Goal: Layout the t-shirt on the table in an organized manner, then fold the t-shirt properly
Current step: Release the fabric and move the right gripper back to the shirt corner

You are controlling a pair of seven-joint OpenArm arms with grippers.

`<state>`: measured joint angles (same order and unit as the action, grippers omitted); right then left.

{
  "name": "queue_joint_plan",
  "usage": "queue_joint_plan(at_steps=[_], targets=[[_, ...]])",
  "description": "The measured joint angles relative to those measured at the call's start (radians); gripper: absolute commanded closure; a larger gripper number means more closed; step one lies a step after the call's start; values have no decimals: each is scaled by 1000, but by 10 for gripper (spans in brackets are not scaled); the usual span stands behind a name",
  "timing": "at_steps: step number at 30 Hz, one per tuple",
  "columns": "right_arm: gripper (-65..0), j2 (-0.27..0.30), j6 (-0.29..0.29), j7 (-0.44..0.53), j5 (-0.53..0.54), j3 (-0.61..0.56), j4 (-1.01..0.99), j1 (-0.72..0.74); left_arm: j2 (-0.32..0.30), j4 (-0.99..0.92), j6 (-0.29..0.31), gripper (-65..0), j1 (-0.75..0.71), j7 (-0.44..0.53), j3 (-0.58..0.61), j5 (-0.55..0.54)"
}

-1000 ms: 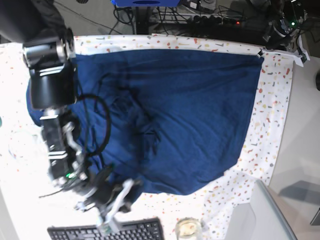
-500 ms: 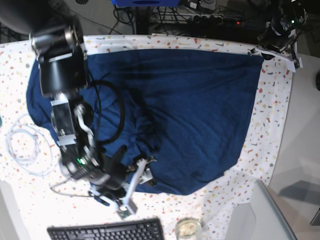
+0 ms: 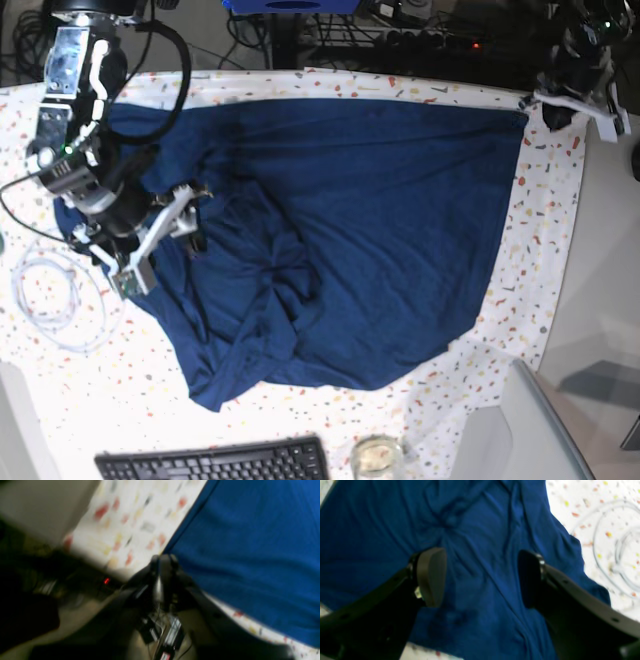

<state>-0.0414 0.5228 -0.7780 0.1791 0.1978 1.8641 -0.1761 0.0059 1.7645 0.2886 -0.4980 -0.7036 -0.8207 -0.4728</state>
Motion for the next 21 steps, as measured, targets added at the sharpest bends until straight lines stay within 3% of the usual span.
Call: queue_joint_plan(at_steps=[2, 4, 13, 21], targets=[[-405, -12, 61, -2, 5, 32, 0, -28, 2, -18, 0, -318, 34, 4, -6, -1], [-404, -14, 81, -3, 4, 57, 0, -44, 2, -53, -2, -385, 60, 3, -6, 3], [-404, -11, 87, -1, 5, 173, 0, -64, -6, -238, 0, -397, 85, -1, -6, 3], [-404, -11, 87, -1, 4, 215, 0, -66, -11, -251, 0, -397, 121, 4, -2, 0]])
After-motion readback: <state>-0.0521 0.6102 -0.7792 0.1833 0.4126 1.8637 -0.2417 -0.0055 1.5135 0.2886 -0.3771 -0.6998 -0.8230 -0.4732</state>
